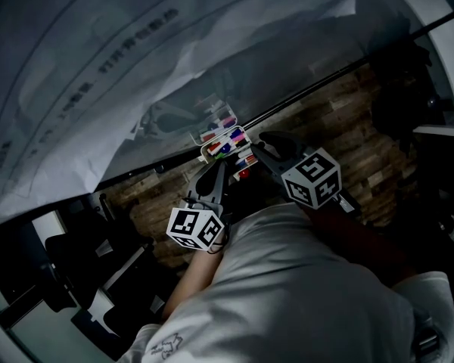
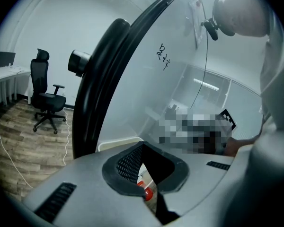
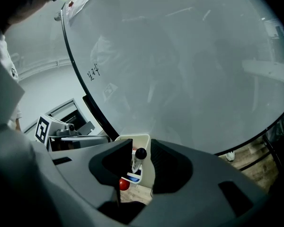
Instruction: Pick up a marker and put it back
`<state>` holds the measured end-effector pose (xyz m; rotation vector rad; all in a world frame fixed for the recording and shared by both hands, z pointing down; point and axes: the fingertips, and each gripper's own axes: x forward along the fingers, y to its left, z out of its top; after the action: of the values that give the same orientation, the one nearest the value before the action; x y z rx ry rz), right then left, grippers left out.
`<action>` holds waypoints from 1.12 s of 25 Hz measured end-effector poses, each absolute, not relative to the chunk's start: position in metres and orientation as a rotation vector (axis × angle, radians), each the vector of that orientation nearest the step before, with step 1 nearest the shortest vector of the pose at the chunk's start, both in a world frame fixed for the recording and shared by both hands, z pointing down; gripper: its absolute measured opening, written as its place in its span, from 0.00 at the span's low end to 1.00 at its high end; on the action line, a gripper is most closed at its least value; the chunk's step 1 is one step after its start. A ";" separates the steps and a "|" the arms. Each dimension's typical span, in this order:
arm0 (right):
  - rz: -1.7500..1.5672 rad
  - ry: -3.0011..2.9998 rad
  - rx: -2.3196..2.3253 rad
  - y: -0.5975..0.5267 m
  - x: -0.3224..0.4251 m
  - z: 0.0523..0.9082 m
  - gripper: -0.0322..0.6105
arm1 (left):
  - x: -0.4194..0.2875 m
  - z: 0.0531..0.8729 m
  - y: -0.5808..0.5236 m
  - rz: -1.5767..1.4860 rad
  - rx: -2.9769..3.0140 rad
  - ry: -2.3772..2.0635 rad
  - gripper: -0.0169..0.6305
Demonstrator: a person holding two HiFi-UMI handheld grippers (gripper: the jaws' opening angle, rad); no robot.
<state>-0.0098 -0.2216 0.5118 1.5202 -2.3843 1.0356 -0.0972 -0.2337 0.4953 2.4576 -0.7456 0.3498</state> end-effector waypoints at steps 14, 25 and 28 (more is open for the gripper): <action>0.890 -2.462 1.542 -0.204 0.013 0.475 0.19 | -0.085 0.472 -0.211 0.299 2.481 -0.823 0.03; 0.656 -2.594 1.488 -0.168 0.036 0.417 0.07 | -0.066 0.426 -0.173 0.189 2.547 -0.927 0.03; 0.607 -2.632 1.429 -0.157 0.033 0.407 0.07 | -0.068 0.415 -0.160 0.152 2.549 -0.986 0.03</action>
<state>0.0331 -0.1566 0.4070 1.4289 -2.6316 0.6074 -0.0676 -0.1605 0.4153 2.5487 -0.9855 0.1516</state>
